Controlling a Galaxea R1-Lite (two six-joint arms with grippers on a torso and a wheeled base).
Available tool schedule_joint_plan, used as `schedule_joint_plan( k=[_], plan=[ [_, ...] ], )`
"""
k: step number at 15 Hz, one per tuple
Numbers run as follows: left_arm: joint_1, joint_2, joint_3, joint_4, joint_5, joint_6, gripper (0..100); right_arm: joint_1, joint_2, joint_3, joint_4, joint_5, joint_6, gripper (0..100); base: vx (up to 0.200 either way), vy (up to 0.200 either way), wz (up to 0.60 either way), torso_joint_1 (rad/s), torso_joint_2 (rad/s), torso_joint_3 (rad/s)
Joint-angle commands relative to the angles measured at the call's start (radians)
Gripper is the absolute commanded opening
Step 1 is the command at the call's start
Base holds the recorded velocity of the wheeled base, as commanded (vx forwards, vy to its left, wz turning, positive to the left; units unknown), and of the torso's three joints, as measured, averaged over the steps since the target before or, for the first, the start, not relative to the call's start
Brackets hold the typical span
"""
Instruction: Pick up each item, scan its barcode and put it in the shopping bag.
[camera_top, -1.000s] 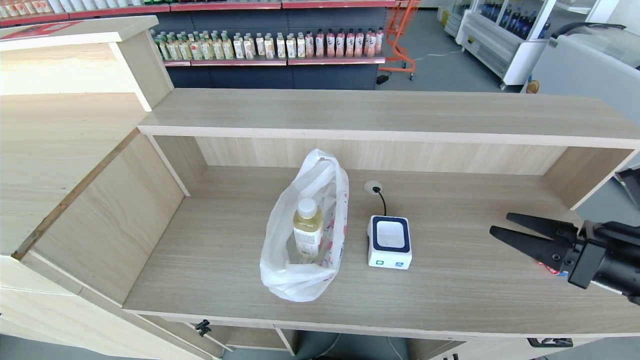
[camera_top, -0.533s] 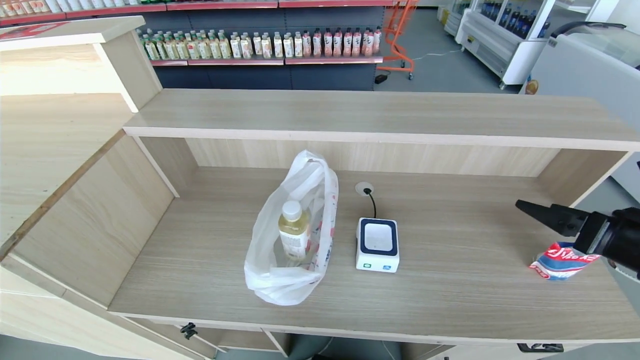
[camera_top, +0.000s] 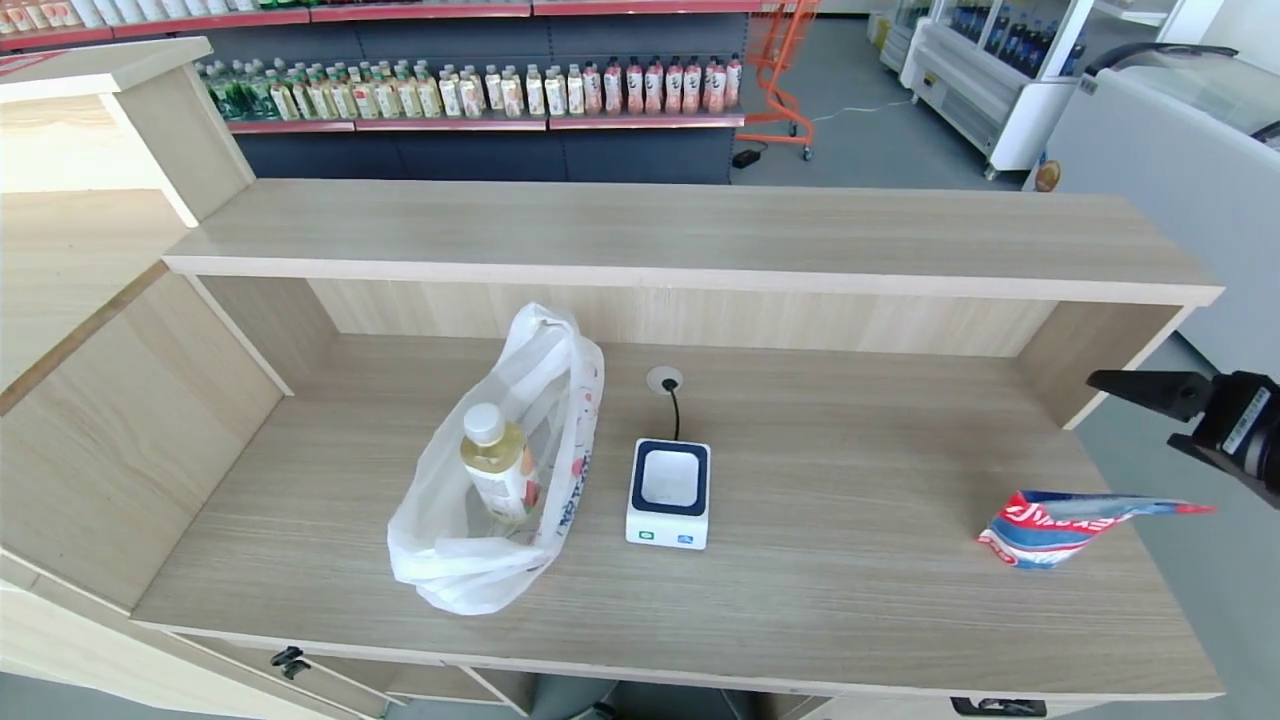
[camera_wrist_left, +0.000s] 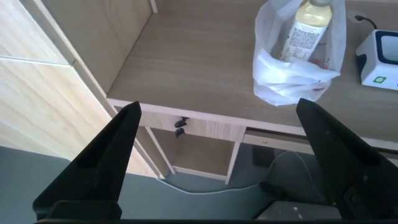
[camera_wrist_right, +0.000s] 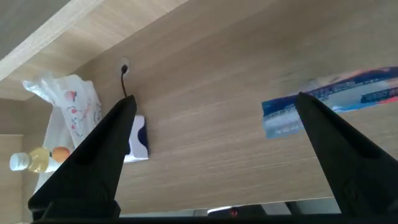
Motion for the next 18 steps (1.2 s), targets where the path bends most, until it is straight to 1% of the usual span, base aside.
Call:
schedule_joint_plan(
  k=[1, 3, 5, 8, 12, 14, 15, 16, 18],
  plan=[
    [0.000, 0.000, 0.000, 0.000, 0.001, -0.002, 100, -0.049, -0.006, -0.030, 0.082, -0.058, 0.007, 100, 0.000, -0.200, 0.00, 0.002, 0.00, 0.002],
    [0.000, 0.000, 0.000, 0.000, 0.001, -0.002, 100, -0.071, -0.012, -0.028, 0.173, -0.087, 0.031, 100, 0.000, -0.200, 0.00, 0.002, 0.00, 0.002],
    [0.000, 0.000, 0.000, 0.000, 0.001, 0.000, 100, -0.078, -0.003, -0.027, 0.217, -0.122, 0.060, 100, 0.000, -0.200, 0.00, 0.002, 0.01, 0.002],
    [0.000, 0.000, 0.000, 0.000, 0.001, -0.002, 100, -0.077, 0.057, -0.024, 0.234, -0.156, 0.068, 100, 0.000, 0.000, 0.00, 0.000, 0.00, 0.000],
    [0.000, 0.000, 0.000, 0.000, 0.001, 0.000, 100, -0.051, 0.164, -0.011, 0.234, -0.167, 0.183, 100, 0.000, 0.000, 0.00, 0.000, 0.00, 0.000],
    [0.000, 0.000, 0.000, 0.000, 0.001, 0.000, 100, -0.039, 0.213, -0.013, 0.231, -0.167, 0.201, 100, 0.000, 0.000, 0.00, 0.000, 0.00, 0.000],
    [0.000, 0.000, 0.000, 0.000, 0.001, -0.002, 100, -0.016, 0.254, -0.019, 0.220, -0.179, 0.212, 100, 0.000, 0.000, 0.00, 0.000, 0.00, 0.000],
    [0.000, 0.000, 0.000, 0.000, 0.001, -0.002, 100, -0.009, 0.317, -0.025, 0.193, -0.208, 0.223, 100, 0.000, 0.000, 0.00, 0.000, 0.00, 0.000],
    [0.000, 0.000, 0.000, 0.000, 0.001, 0.000, 100, 0.033, 0.408, -0.021, 0.082, -0.234, 0.221, 100, 0.000, 0.000, 0.00, 0.000, 0.00, 0.000]
  ],
)
